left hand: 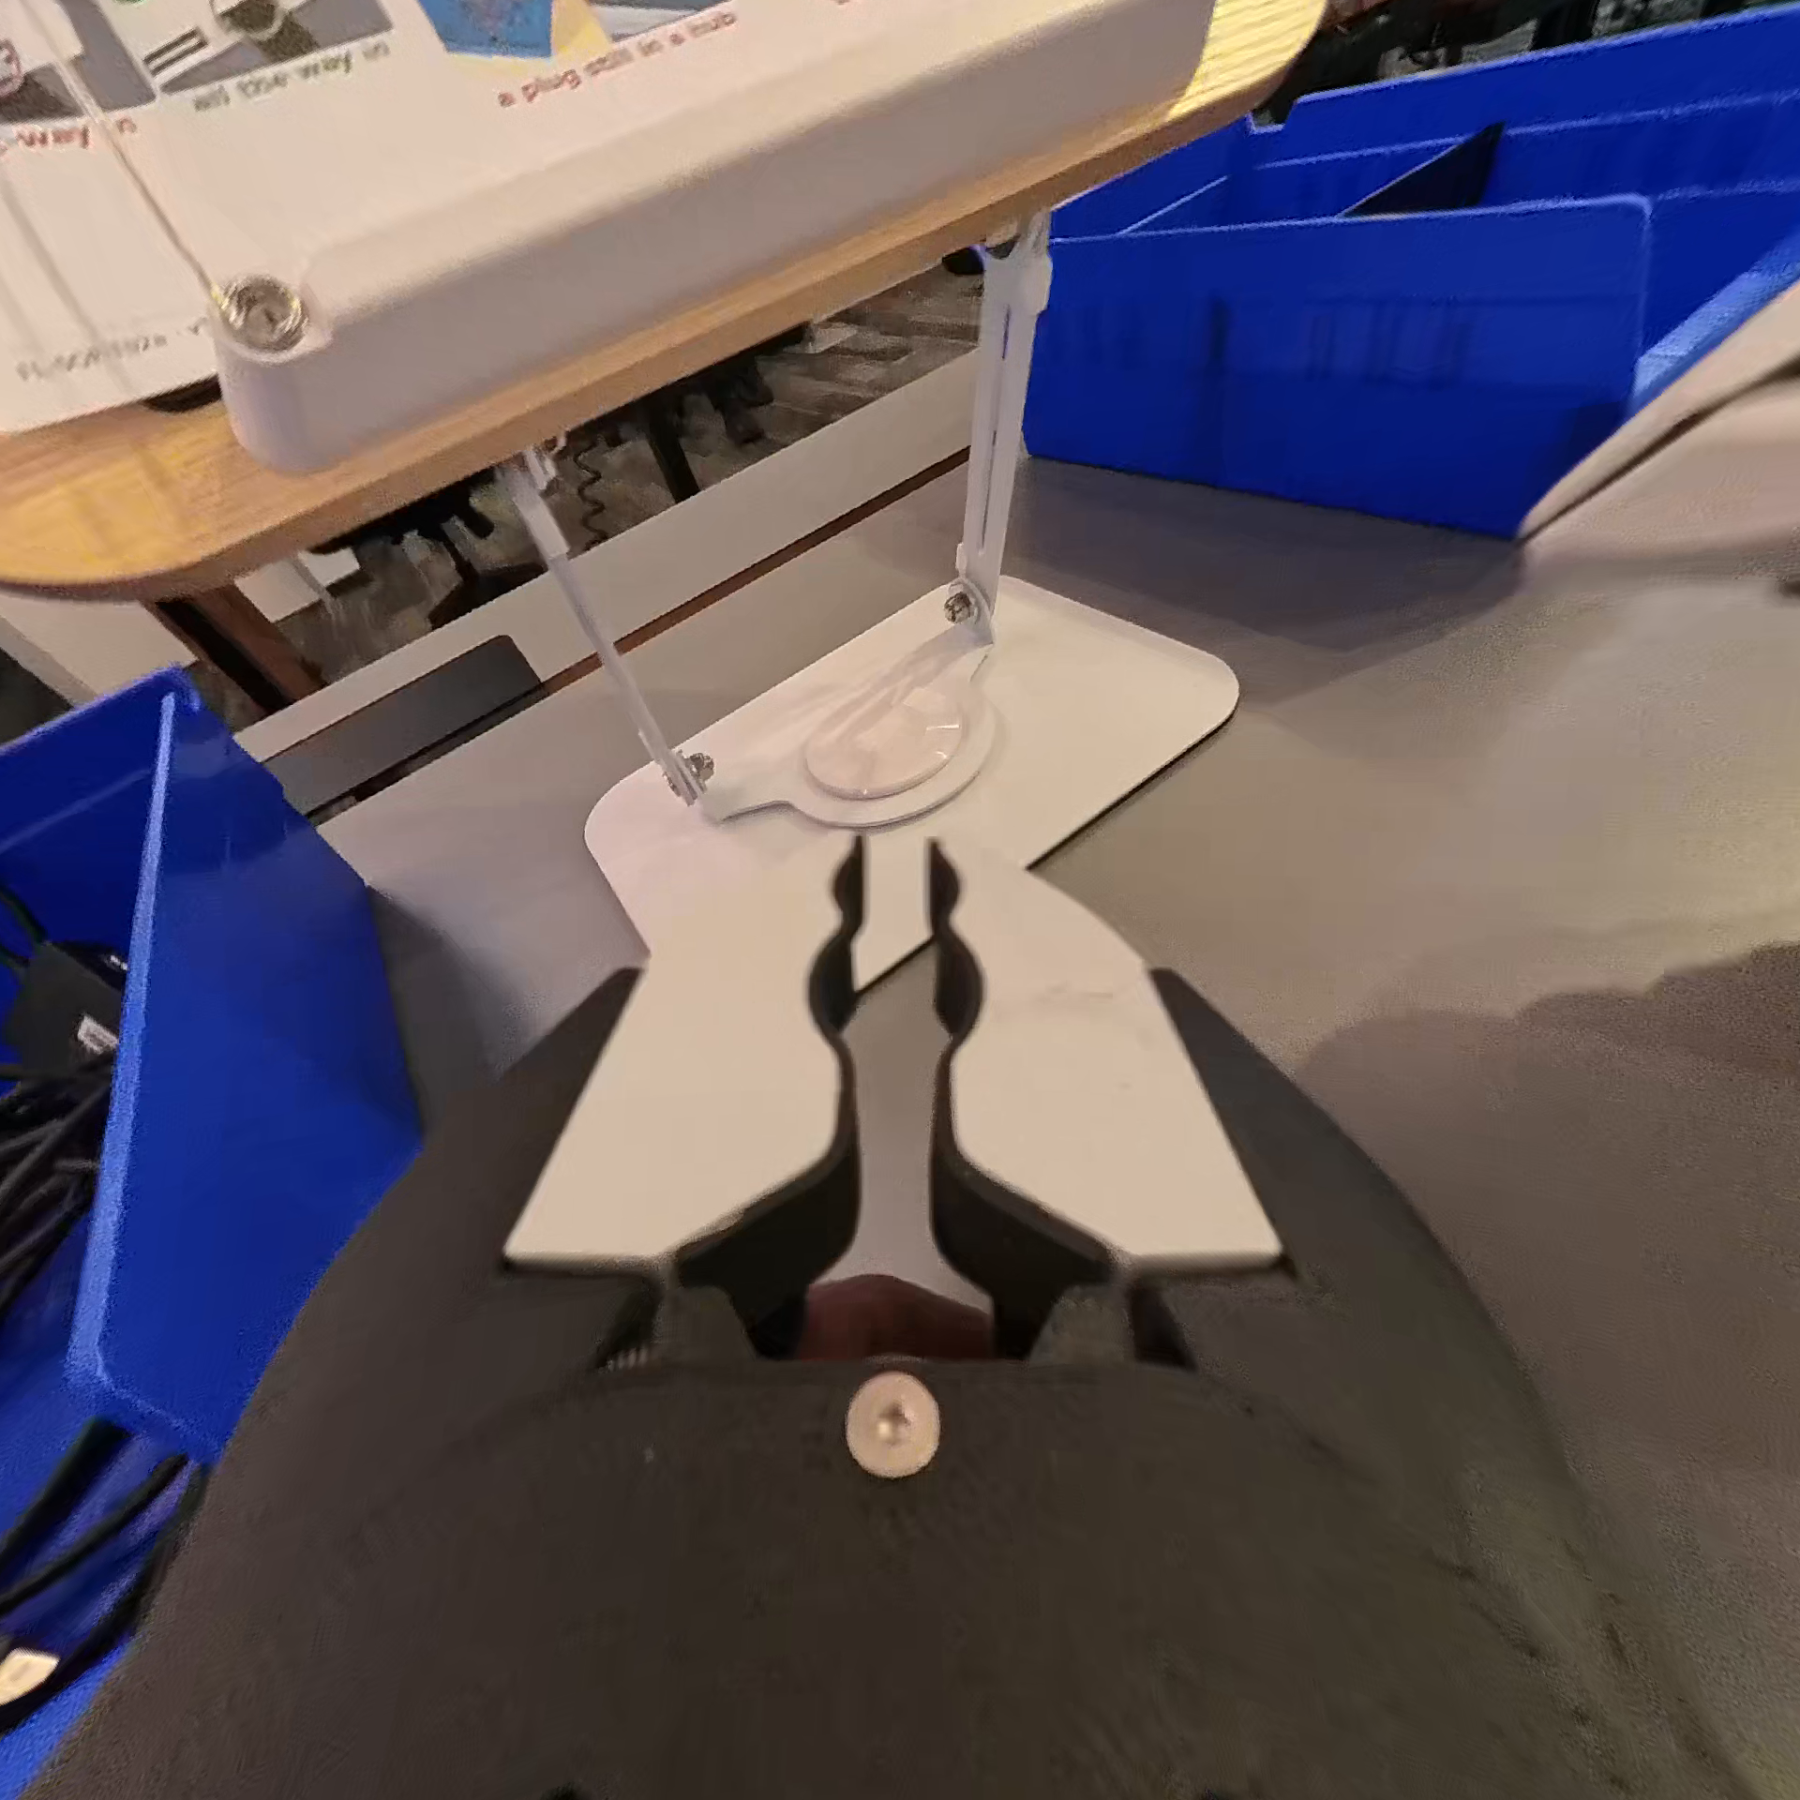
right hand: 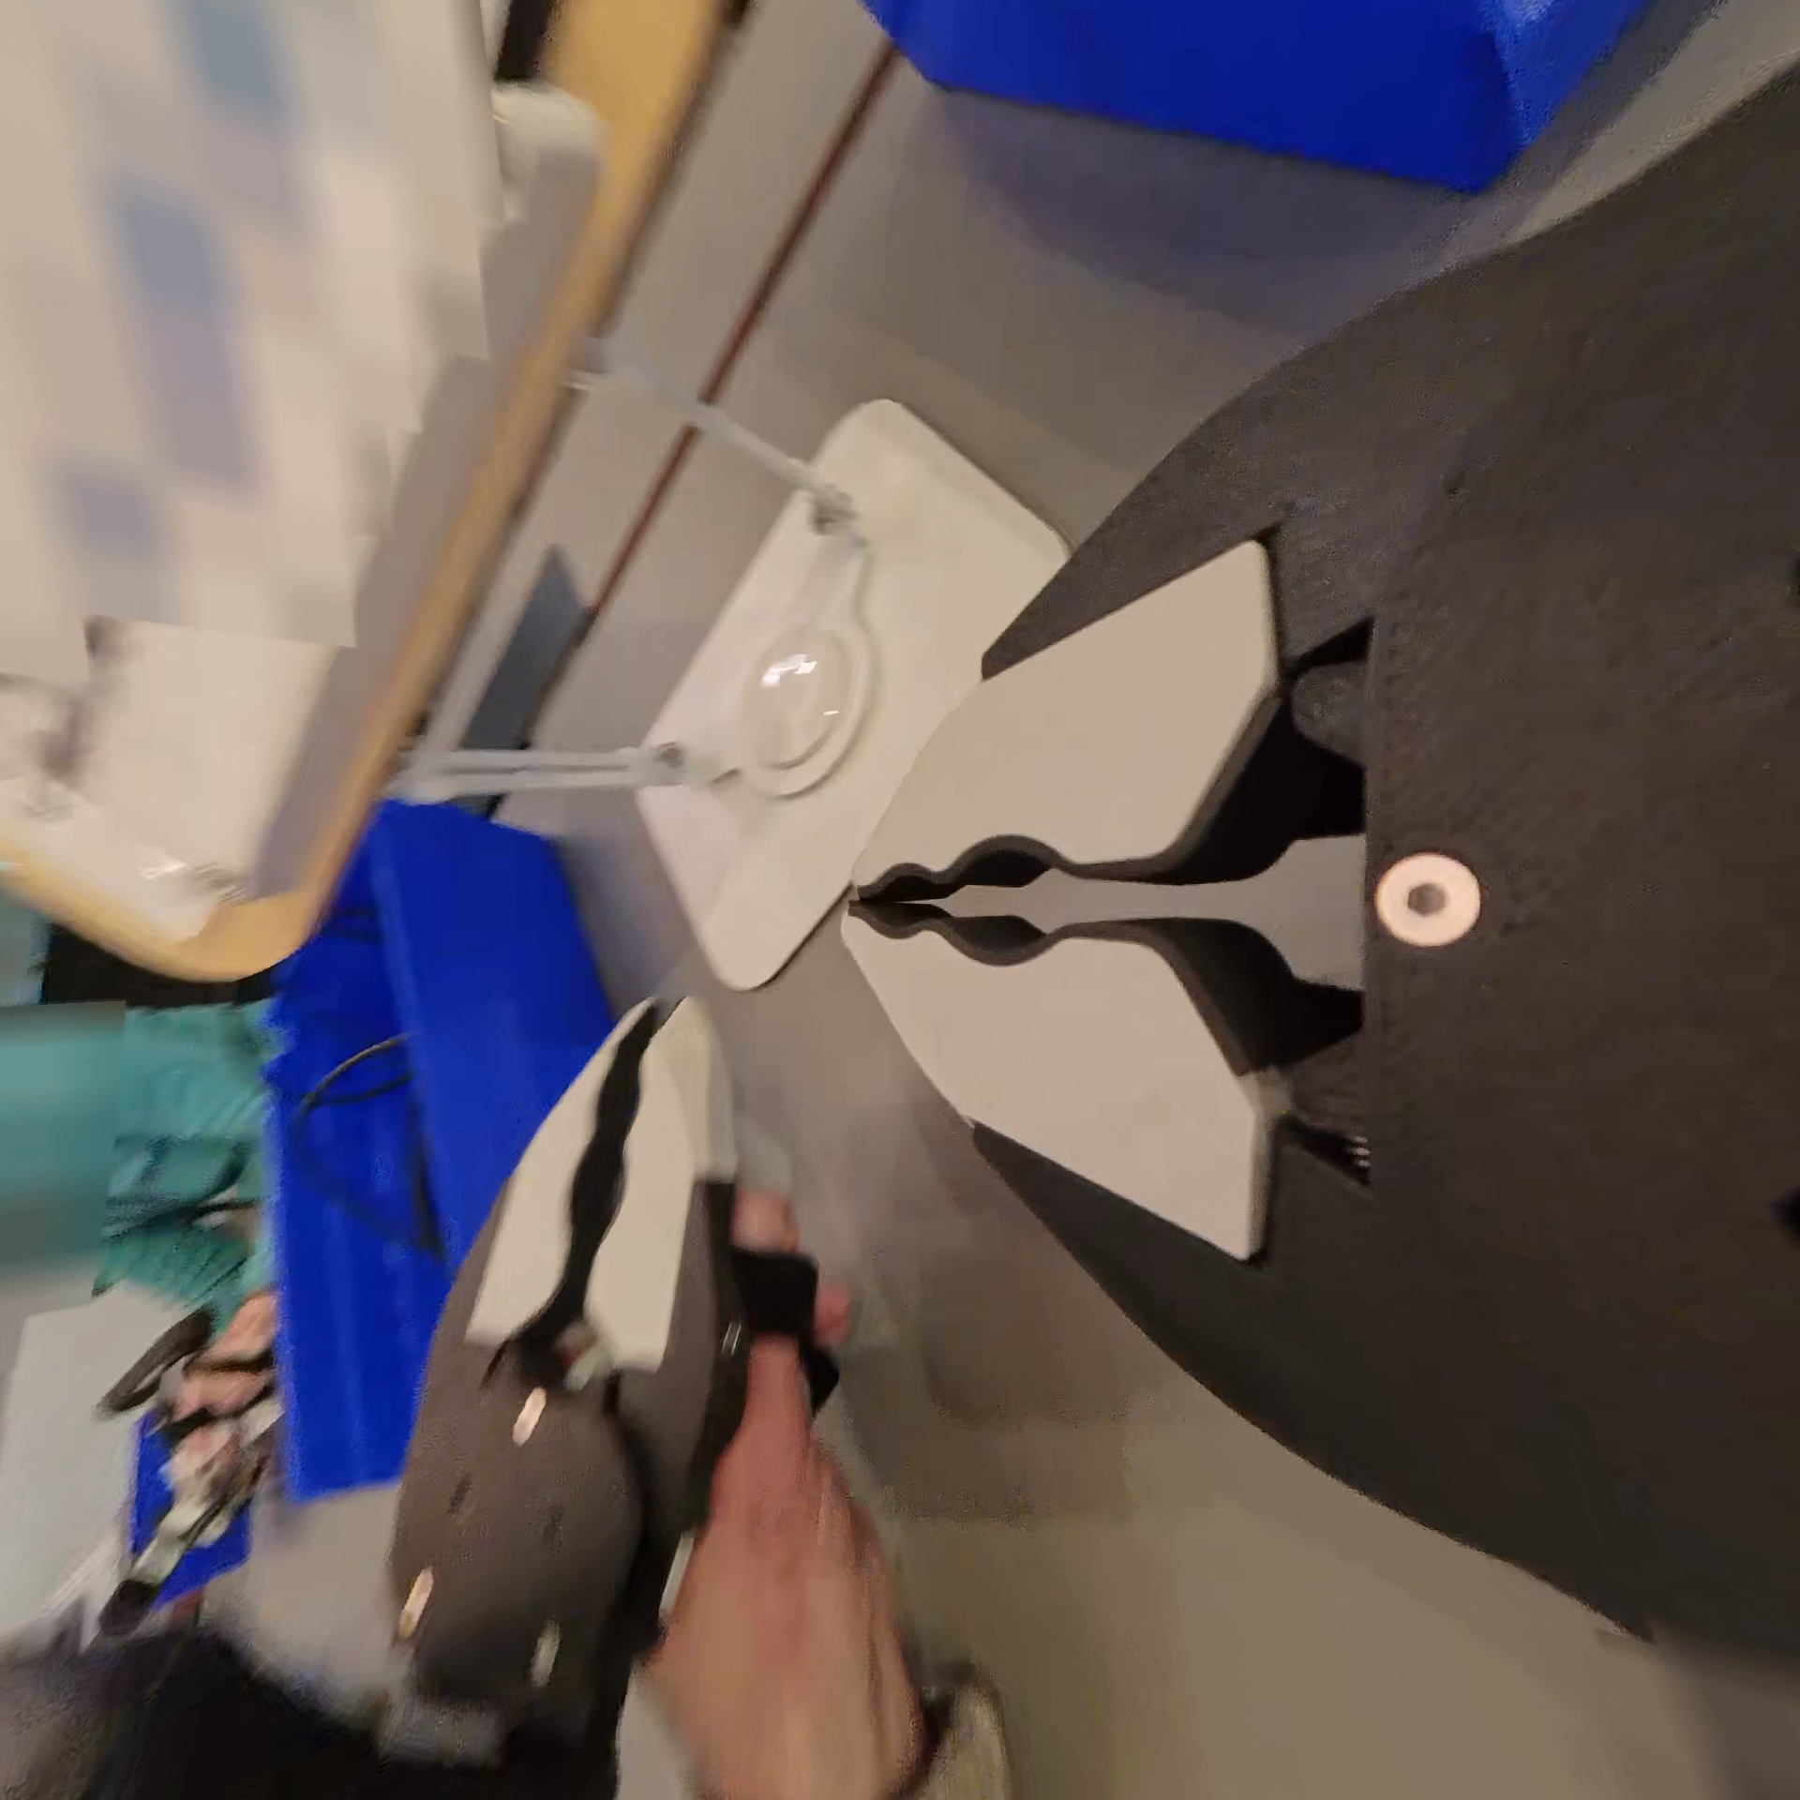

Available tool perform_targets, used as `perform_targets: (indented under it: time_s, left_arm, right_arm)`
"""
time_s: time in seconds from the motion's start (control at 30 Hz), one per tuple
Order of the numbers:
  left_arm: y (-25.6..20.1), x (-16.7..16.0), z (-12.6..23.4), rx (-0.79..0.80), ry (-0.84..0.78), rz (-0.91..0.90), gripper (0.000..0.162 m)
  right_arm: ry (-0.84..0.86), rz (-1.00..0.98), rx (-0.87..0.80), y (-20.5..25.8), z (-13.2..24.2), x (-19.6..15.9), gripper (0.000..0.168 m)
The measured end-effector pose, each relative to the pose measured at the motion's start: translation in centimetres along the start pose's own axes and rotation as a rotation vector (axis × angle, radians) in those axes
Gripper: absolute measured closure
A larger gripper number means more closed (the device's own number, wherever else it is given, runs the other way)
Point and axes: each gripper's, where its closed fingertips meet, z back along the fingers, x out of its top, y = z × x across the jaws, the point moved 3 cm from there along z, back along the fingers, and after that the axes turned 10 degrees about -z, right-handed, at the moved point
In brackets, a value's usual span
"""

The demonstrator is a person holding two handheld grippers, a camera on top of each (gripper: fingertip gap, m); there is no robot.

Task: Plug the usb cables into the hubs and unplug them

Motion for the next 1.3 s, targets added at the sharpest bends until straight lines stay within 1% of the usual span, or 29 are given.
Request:
perform_targets:
  time_s: [0.03,0.17,0.23,0.3,0.37,0.53,0.7,0.87,1.0,1.17,1.3]
  left_arm:
    - [0.0,0.0,-0.1,0.001,0.009,-0.022,0.161]
    - [-0.7,0.0,-1.1,-0.002,0.066,-0.115,0.162]
    - [-1.1,0.2,-1.4,0.003,0.087,-0.147,0.162]
    - [-1.2,0.4,-1.8,0.046,0.111,-0.207,0.162]
    - [-1.2,0.5,-2.2,0.061,0.131,-0.210,0.162]
    - [-0.9,0.3,-2.8,0.102,0.164,-0.215,0.162]
    - [0.1,0.0,-2.7,0.132,0.169,-0.181,0.162]
    - [0.9,-0.7,-2.6,0.181,0.191,-0.205,0.162]
    - [1.2,-0.4,-2.4,0.212,0.185,-0.229,0.162]
    - [1.4,-0.5,-2.2,0.228,0.193,-0.239,0.162]
    - [1.7,-0.7,-2.2,0.242,0.211,-0.251,0.162]
  right_arm:
    - [-0.032,0.033,0.029,1.0,0.9,0.9,0.168]
    - [-0.116,0.172,0.152,5.7,3.6,3.8,0.168]
    - [-0.120,0.240,0.191,8.0,4.2,4.4,0.168]
    - [-0.129,0.298,0.210,10.1,4.2,4.9,0.168]
    - [-0.126,0.361,0.182,11.6,3.8,5.1,0.168]
    - [-0.070,0.522,0.136,14.8,2.1,4.2,0.168]
    - [-0.052,0.587,0.067,16.2,0.5,3.8,0.168]
    - [-0.021,0.669,0.031,17.2,-1.0,3.3,0.168]
    - [0.038,0.699,-0.057,16.7,-2.3,2.6,0.168]
    - [0.053,0.722,-0.084,16.6,-2.7,2.4,0.168]
    - [0.090,0.754,-0.136,16.5,-2.8,2.4,0.168]
